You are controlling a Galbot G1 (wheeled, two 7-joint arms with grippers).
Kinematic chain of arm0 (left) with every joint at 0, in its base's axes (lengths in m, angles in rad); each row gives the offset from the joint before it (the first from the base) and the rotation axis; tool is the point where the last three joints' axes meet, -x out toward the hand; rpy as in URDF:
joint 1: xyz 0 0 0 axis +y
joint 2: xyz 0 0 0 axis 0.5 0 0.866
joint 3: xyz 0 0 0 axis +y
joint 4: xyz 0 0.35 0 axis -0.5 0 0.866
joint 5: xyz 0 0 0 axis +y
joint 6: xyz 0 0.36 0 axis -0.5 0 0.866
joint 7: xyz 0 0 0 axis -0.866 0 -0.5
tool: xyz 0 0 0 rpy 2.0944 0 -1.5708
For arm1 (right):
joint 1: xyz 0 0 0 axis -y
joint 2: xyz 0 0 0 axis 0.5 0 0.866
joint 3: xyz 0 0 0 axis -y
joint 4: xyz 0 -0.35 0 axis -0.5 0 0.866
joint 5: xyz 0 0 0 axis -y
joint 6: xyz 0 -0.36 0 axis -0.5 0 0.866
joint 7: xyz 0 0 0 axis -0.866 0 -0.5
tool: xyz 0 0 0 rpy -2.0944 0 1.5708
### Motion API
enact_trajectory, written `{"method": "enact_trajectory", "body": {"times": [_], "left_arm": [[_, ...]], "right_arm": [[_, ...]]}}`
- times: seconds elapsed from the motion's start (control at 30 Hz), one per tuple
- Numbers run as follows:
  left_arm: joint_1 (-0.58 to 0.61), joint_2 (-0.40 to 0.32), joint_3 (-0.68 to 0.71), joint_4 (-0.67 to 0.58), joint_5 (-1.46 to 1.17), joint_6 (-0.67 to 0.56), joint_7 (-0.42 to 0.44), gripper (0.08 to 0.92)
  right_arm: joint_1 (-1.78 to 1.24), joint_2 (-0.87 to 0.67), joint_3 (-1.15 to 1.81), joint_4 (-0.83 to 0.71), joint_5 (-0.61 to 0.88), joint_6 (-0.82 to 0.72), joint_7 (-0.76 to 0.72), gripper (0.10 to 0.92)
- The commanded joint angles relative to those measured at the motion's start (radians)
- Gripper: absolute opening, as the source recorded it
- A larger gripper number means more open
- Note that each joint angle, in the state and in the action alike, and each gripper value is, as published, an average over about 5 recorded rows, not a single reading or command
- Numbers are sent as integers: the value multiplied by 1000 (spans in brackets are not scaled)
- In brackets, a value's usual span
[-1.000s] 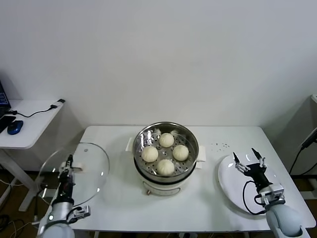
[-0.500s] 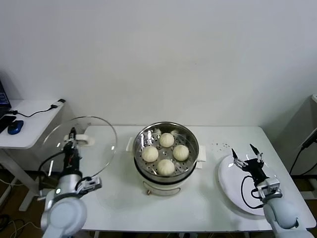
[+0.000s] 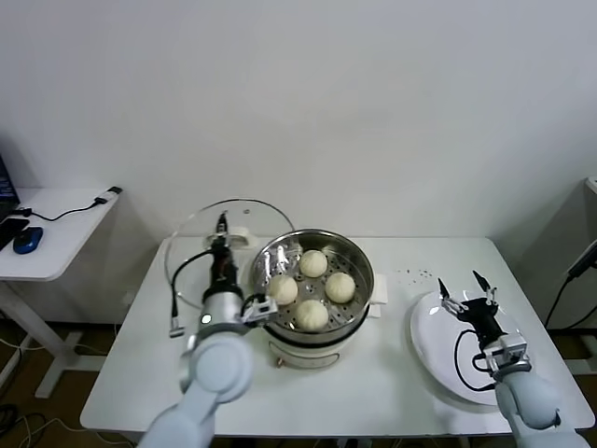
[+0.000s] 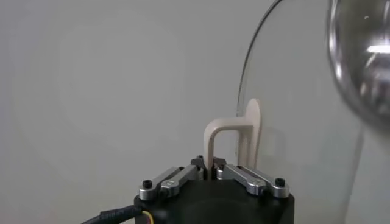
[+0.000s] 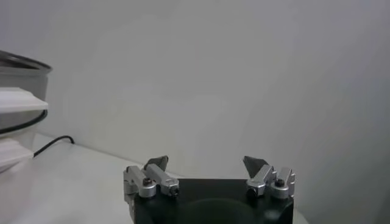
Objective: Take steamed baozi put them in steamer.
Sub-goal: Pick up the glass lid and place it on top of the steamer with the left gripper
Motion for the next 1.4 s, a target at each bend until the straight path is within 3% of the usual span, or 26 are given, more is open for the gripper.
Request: {"method": "enact_trajectory", "body": {"times": [0.03, 0.57, 1.4], "left_arm": [[-98, -196, 204, 164, 103, 54, 19, 150], [-70, -265, 227, 266, 116, 54, 16, 150], [-65, -279, 186, 318, 109, 54, -26, 150]], "right_arm": [[0, 4, 11, -11, -4, 6, -3, 823], [-2, 7, 23, -22, -5, 14, -10, 823], [-1, 18, 36, -39, -11, 23, -21, 823]]}}
